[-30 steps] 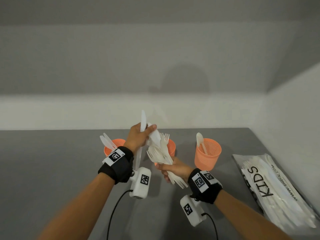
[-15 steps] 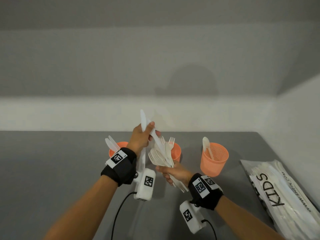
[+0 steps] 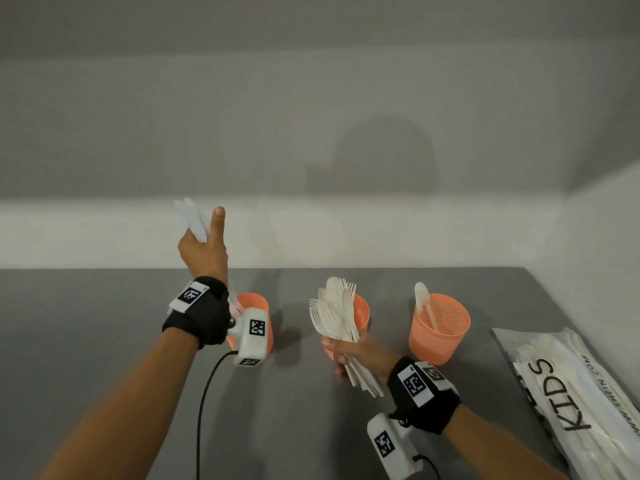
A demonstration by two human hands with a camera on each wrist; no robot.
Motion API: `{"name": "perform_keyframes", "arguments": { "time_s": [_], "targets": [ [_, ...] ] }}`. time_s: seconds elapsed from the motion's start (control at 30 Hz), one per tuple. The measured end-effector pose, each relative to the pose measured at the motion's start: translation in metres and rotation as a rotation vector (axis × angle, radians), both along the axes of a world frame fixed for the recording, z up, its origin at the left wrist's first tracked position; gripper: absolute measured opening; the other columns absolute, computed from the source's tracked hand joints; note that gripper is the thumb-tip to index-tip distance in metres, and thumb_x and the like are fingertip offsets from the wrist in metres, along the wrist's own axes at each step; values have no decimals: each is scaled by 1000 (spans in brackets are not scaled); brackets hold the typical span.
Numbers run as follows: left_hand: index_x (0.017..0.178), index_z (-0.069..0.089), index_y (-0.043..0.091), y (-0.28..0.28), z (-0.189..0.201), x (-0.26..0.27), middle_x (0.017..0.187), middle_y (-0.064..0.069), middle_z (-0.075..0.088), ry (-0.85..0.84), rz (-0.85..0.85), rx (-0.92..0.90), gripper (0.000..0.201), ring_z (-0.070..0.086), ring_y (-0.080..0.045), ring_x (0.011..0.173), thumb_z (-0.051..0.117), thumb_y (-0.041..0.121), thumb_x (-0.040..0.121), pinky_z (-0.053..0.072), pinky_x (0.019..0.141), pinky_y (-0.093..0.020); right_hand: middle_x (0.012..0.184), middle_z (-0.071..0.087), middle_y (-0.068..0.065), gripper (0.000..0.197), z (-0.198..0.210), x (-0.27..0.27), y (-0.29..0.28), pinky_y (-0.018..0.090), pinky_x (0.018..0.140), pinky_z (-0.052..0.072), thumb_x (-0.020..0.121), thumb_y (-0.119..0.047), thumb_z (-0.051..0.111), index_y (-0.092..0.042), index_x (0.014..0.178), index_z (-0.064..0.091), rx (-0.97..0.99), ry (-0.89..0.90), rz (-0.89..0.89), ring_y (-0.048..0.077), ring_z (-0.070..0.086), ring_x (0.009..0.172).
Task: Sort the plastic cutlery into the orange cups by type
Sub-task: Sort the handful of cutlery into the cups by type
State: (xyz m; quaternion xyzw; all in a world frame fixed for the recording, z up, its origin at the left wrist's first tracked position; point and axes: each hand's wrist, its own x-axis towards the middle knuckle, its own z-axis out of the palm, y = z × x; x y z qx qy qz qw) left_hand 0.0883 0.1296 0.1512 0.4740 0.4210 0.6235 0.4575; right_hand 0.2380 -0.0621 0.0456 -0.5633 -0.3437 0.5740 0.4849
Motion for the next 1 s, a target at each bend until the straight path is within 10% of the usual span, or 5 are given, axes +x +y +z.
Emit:
{"name": "perform_keyframes", "arguments": {
  "time_s": [0.17,0.47,0.7,0.9,1.0],
  "targets": [
    [58,41,10,11,-41,3,54,-8,38,159,14,-19,51,35,-20,47,65,50,79,33,46,-26,45,42,-8,27,0,2,7,20,45,45,90,-19,60,-10,113,50,-13,30,-110,5,39,38],
    [77,55,14,-2,-95,6,68,2,54,309,-73,-23,15,57,-13,58,70,14,80,45,59,-22,40,42,-7,22,3,6,9,17,36,35,90,-24,59,-18,70,52,-12,5,-193,4,34,31],
    [87,62,10,-40,-64,9,91,2,61,468,-58,287,6,55,-8,86,60,15,88,41,83,-19,36,34,-8,18,7,2,10,19,39,37,92,-26,56,-16,77,52,34,32,-185,6,35,32],
    [116,49,13,-100,-47,30,96,0,61,286,-646,-93,33,59,-4,89,62,15,86,46,78,-10,33,31,-7,44,14,-2,7,18,40,38,93,-28,51,-19,54,35,1,113,-163,7,37,31],
    [121,44,11,-120,-58,41,108,-8,63,372,-916,-262,54,62,-18,96,72,26,78,51,87,-27,31,34,-7,42,15,-8,6,17,38,37,93,-13,43,-16,51,38,-61,167,-91,6,38,29]
  ]
}}
